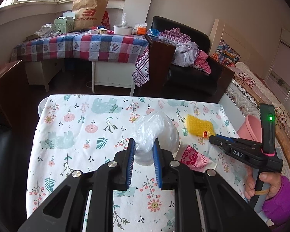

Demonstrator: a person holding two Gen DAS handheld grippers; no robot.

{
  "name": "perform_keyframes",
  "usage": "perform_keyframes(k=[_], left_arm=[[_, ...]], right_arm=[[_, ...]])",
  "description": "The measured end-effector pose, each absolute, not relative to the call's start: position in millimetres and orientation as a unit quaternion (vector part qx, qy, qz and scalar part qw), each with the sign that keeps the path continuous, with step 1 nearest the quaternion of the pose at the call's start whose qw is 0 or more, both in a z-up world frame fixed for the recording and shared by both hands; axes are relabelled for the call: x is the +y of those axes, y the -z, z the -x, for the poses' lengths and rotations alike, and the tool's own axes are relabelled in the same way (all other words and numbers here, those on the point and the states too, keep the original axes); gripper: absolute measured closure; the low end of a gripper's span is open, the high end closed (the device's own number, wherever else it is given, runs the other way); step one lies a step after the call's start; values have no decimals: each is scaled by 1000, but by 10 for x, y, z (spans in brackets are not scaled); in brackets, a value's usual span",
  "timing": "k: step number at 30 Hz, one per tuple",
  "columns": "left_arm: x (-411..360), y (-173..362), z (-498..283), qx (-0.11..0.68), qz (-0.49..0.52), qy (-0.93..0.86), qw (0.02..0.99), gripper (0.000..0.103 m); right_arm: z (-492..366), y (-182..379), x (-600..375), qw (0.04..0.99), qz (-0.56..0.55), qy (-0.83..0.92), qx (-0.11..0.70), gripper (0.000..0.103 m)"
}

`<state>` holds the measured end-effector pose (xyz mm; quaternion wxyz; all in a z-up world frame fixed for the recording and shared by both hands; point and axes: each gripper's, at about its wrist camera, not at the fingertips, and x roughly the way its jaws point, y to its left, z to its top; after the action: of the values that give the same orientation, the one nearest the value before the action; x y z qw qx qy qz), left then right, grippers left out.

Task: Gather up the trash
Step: 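Grasp the yellow foam net with the right tool while the left tool holds the clear bag, then carry the clear bag and yellow net over the pink bucket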

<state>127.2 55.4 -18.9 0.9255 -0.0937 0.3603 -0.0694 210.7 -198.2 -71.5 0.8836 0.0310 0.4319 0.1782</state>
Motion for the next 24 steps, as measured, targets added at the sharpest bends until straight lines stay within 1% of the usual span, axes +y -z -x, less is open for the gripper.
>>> perform_keyframes(k=[6,11,17,24], left_arm=[[490,56,-1202,349,92,75,930,85],[349,-48,-1085,342,86,89,931,85],[131,-83,-947,345,85,106,929,85],[-187,-100,-817,348,84,128,925,85]], right_arm=[[-1835,563,-2116,893,-37,-180,411,92],[-1561,400,-2320,900,-63,-178,394,92],[-1214,214,-2493,910,-67,-173,371,92],[-917,133,-2650,916,-68,-162,362,92]])
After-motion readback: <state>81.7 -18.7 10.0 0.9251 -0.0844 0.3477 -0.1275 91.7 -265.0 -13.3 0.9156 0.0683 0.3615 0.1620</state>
